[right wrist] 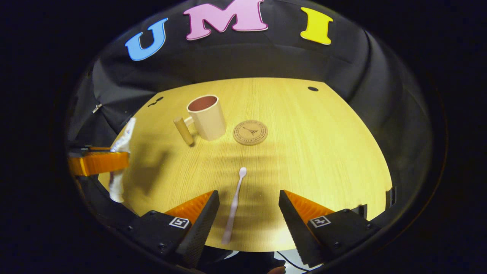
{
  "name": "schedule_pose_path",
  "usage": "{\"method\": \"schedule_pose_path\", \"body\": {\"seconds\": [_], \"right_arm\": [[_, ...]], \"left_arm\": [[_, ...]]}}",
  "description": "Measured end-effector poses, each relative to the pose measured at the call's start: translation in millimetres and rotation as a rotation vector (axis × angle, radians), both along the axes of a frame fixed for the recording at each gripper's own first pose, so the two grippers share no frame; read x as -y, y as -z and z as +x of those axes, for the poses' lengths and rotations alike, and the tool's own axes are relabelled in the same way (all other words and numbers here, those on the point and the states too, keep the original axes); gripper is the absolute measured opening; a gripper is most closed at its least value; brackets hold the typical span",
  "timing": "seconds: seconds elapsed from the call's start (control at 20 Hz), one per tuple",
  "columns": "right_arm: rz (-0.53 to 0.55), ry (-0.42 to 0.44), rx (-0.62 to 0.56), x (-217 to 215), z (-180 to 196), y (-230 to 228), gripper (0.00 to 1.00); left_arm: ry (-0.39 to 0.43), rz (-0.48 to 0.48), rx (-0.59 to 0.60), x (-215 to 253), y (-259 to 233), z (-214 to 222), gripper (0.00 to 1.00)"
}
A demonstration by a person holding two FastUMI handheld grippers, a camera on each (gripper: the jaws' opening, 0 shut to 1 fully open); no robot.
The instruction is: Put the toothbrush and toothpaste on the desktop into the cup, then pick up the cup and place it on the coaster on the desktop.
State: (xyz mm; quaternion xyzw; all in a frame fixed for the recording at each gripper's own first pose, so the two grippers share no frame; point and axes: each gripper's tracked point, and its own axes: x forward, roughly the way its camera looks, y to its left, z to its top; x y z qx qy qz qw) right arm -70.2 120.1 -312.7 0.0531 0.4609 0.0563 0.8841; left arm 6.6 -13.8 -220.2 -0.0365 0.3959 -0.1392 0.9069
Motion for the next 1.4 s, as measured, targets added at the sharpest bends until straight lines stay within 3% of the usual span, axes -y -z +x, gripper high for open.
{"method": "schedule_pose_path", "body": {"seconds": [0.25,0.45,0.6,0.75,0.8,0.9,0.95,1.15,1.4], "right_arm": [[-0.057,0.003,-0.077,-8.8,-5.0,31.3,0.93],[-0.078,0.007,-0.124,-17.5,-5.4,47.1,0.83],[-0.08,0.036,-0.161,-22.6,-2.8,56.0,0.66],[-0.06,0.067,-0.182,-24.9,-1.8,58.1,0.56],[-0.062,0.074,-0.179,-23.2,-0.9,57.4,0.39],[-0.06,0.106,-0.182,-19.5,0.7,56.5,0.21],[-0.053,0.115,-0.19,-19.9,-0.3,60.2,0.13],[-0.02,0.111,-0.168,-18.7,-0.7,57.3,0.06],[0.106,0.162,-0.051,-7.3,13.7,23.0,0.06]], "left_arm": [[0.017,-0.007,0.013,-20.9,-8.2,-8.9,0.2],[0.012,-0.038,0.008,-33.1,-7.2,-16.7,0.2],[0.003,-0.047,0.008,-40.4,-6.7,-20.1,0.2],[-0.002,-0.049,0.011,-46.7,-9.7,-23.3,0.2],[-0.003,-0.048,0.013,-47.4,-9.0,-23.6,0.2],[-0.001,-0.05,0.014,-46.0,-8.0,-24.8,0.25],[0.0,-0.054,0.015,-45.1,-9.4,-25.1,0.2],[0.002,-0.073,0.054,-36.1,-18.5,-16.8,0.2],[-0.013,-0.16,0.174,-18.2,-55.6,19.5,0.2]]}}
